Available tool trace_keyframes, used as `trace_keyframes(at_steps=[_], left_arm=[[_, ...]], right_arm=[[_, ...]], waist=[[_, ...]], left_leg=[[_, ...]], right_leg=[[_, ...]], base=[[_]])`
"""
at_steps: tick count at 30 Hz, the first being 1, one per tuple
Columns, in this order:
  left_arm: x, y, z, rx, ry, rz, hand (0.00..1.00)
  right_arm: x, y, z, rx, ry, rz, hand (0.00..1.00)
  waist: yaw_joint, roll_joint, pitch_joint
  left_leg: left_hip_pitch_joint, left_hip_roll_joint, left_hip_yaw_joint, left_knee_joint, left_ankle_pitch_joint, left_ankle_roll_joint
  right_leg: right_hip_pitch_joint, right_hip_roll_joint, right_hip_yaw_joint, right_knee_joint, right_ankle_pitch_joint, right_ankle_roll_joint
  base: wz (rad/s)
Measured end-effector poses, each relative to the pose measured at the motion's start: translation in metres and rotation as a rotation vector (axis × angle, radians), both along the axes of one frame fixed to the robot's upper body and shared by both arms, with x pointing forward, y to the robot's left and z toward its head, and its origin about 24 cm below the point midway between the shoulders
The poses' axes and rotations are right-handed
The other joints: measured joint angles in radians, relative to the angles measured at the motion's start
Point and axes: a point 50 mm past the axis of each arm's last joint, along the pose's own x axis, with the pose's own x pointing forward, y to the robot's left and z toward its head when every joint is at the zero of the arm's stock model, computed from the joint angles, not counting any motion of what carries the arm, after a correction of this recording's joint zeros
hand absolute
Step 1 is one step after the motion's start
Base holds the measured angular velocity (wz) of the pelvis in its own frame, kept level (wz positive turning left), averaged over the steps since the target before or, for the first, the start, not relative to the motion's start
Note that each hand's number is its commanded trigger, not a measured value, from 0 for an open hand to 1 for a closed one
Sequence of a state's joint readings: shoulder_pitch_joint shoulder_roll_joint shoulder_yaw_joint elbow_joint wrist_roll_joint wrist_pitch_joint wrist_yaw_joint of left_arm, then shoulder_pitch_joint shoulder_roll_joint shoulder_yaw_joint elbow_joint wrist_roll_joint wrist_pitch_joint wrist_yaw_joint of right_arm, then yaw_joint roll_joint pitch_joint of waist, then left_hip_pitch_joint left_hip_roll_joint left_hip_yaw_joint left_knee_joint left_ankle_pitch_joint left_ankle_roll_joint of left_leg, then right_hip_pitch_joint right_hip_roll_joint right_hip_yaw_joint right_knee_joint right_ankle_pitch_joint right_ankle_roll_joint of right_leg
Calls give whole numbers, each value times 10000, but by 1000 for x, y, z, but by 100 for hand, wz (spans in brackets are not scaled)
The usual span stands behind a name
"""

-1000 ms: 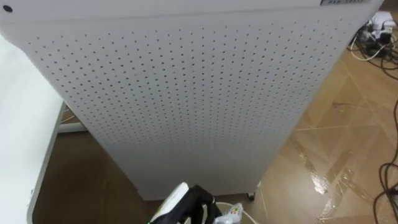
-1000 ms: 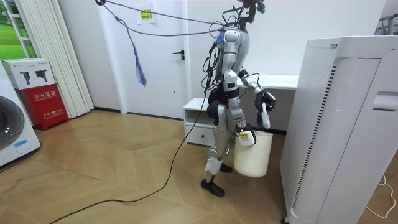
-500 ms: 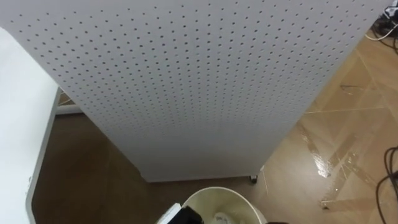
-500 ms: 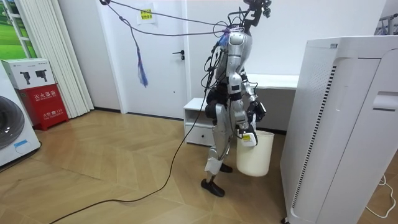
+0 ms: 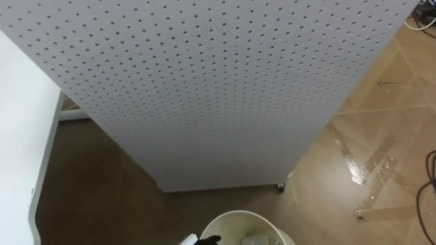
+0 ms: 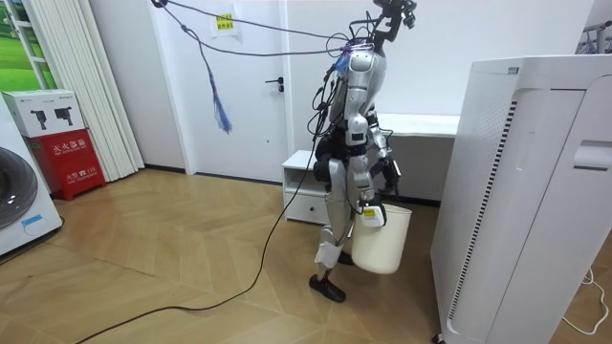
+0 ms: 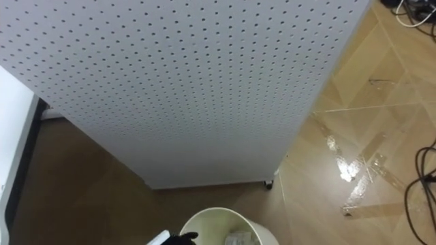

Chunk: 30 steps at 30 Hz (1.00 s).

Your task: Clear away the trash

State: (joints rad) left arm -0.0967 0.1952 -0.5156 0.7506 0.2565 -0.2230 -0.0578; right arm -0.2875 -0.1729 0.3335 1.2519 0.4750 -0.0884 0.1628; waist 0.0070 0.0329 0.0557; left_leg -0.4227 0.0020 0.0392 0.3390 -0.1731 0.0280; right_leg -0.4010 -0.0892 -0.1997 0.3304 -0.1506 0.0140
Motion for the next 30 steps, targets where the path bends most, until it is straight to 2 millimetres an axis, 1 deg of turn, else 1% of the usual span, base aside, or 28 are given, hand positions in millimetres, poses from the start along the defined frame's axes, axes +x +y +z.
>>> trace_keyframes(at_steps=[5,9,11,16,17,20,23,25,26,28,29,30], left_arm=[[-6,1,-9,241,458,54,0],[-10,2,-16,562,765,-49,0],[-13,3,-18,757,843,-174,0],[-18,6,-21,959,951,-237,0],[-18,6,-21,953,960,-212,0],[-20,8,-22,917,1026,-78,0],[-32,16,-27,851,1269,346,0],[-41,22,-30,830,1471,687,0],[-44,24,-32,791,1540,822,0],[-55,33,-36,732,1859,1432,0],[-61,38,-39,707,2081,1776,0],[-65,42,-41,686,2263,1996,0]], right_arm=[[-2,2,-2,55,62,7,100],[-6,4,-3,102,156,128,100],[-15,3,-9,125,499,165,100],[-33,-1,-16,121,995,30,100],[-38,-2,-18,102,1100,3,100],[-42,-2,-20,197,1086,11,100],[-64,-5,-26,377,1493,-38,100],[-74,-8,-29,510,1573,-216,100],[-78,-9,-29,534,1622,-289,100],[-88,-13,-31,634,1733,-599,100],[-92,-15,-32,673,1801,-814,100],[-94,-16,-33,691,1837,-925,100]], waist=[[-4,-22,-13],[-25,-89,-60],[-29,-145,-98],[-51,-178,-121],[-55,-201,-141],[-68,-271,-203],[-123,-449,-327],[-157,-445,-338],[-177,-441,-360],[-203,-436,-429],[-205,-431,-436],[-218,-428,-439]], left_leg=[[2,-1,20,59,1,1],[11,-6,45,96,10,6],[67,-53,42,118,14,6],[145,-76,41,203,15,10],[152,-92,40,210,26,27],[193,-132,44,186,60,70],[646,-155,9,-31,109,99],[1044,-163,-119,-201,109,99],[1170,-166,-140,-272,109,98],[1683,-191,-141,-589,112,93],[1970,-246,-139,-753,129,78],[2114,-248,-139,-851,145,76]], right_leg=[[-42,-11,33,127,1,-2],[-36,-9,38,162,2,-3],[44,-8,27,166,1,-3],[159,-44,9,191,0,-5],[161,-67,7,203,-3,-6],[189,-122,-31,208,-7,0],[662,-154,-112,69,-22,44],[1171,-152,-265,-196,-30,63],[1326,-150,-302,-258,-39,78],[1790,-154,-366,-422,-67,118],[2021,-161,-373,-470,-85,132],[2176,-158,-392,-562,-91,138]], base=[[0],[0],[0],[0],[0],[0],[12],[17],[21],[12],[4],[9]])
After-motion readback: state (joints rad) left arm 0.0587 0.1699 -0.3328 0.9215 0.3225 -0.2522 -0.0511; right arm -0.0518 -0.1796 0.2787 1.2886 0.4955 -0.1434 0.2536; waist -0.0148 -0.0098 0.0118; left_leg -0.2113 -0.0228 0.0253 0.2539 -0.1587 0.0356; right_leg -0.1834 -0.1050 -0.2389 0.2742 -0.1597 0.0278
